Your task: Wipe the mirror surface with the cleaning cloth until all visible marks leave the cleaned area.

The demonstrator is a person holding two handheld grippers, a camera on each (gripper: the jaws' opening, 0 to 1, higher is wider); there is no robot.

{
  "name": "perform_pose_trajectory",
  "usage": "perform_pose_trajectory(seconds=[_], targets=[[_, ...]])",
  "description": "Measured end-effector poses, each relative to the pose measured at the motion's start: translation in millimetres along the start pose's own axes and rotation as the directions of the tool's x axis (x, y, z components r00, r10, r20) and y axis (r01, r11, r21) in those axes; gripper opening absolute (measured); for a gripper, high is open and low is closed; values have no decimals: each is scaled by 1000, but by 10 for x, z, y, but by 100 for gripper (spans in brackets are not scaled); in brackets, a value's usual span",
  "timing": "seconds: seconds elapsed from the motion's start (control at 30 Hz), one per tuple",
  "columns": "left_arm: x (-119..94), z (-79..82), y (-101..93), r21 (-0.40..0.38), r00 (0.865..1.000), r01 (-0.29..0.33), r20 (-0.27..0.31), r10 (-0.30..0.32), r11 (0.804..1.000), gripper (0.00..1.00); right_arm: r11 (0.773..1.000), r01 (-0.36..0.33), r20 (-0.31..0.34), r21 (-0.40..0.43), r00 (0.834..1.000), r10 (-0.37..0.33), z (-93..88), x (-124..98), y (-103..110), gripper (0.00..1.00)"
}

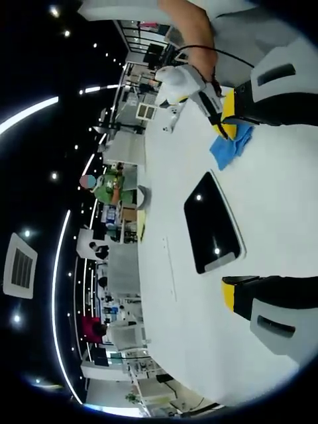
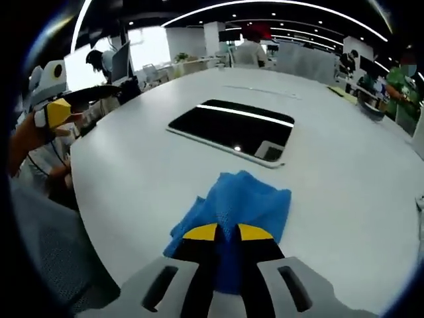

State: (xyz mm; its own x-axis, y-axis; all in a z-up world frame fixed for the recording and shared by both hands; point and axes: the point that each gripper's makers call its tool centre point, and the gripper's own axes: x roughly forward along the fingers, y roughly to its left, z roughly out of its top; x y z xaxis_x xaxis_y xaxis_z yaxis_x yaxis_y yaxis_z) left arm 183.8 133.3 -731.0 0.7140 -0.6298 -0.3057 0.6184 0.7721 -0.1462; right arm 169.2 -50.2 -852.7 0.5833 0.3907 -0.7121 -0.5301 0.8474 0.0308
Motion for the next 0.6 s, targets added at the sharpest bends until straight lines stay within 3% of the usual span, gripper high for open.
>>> perform_pose_trajectory(seconds=[0.2,0.37,0.6], targets=[[-1,1,-2,4,1000,0,-3,0,1000,95,997,32,-16,-68,999,-33,-13,-6,-2,19],[-1,1,-10,6,1000,-1,-4,1,1000,95,997,65,-6,-48,998,-65,-23,-15,-99,29],[-13,-7,-20,12,1000,-4,-6,4,1000,95,999,32,0,9,999,-32,-3,-15,-77,32]])
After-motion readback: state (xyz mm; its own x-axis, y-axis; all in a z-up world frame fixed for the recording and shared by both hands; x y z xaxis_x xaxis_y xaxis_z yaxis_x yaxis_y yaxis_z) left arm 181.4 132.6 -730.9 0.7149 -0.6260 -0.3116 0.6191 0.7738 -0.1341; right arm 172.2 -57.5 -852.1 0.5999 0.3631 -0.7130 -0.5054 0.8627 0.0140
